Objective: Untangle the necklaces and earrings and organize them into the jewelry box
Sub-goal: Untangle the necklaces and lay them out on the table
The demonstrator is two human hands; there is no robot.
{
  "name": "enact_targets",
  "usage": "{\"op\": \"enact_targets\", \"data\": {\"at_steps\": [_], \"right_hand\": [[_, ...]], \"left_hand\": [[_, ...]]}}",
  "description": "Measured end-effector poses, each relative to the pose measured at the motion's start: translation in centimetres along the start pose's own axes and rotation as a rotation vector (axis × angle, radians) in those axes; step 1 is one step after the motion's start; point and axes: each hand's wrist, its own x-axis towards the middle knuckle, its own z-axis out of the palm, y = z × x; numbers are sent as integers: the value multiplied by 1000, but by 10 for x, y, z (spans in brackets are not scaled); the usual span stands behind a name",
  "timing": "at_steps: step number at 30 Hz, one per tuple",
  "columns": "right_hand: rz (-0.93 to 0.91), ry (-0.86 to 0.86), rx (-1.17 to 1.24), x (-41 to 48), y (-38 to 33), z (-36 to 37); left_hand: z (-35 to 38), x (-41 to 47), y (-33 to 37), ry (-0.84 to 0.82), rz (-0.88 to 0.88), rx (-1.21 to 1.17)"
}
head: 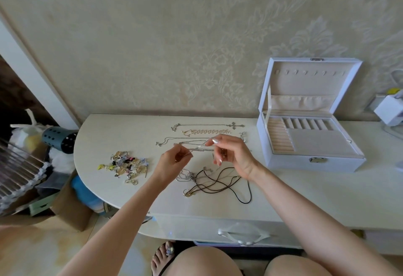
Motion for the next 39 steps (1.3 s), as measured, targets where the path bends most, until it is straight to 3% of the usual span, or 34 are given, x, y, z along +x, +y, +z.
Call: {"op": "enact_targets", "data": {"at_steps": [4, 11, 18, 23, 28, 36, 39], "right_hand": [[10, 58, -35, 1, -2, 0], [-50, 274, -40, 1, 1, -6], [-63, 422, -21, 0, 4, -10], [-32, 388, -113, -3, 10, -6], [2, 327, -195, -4, 19, -1], [79, 120, -873, -3, 35, 11], [30, 151, -687, -2, 28, 16]], "left_hand": [[0, 2, -4, 26, -26, 43], [-8, 12, -22, 221, -194, 65], [-10, 9, -21, 288, -259, -203], [-11, 8, -16, 219, -84, -273], [-11, 10, -5, 163, -64, -447], [-9, 10, 17, 30, -35, -666], [-6, 10, 21, -19, -39, -715]]}}
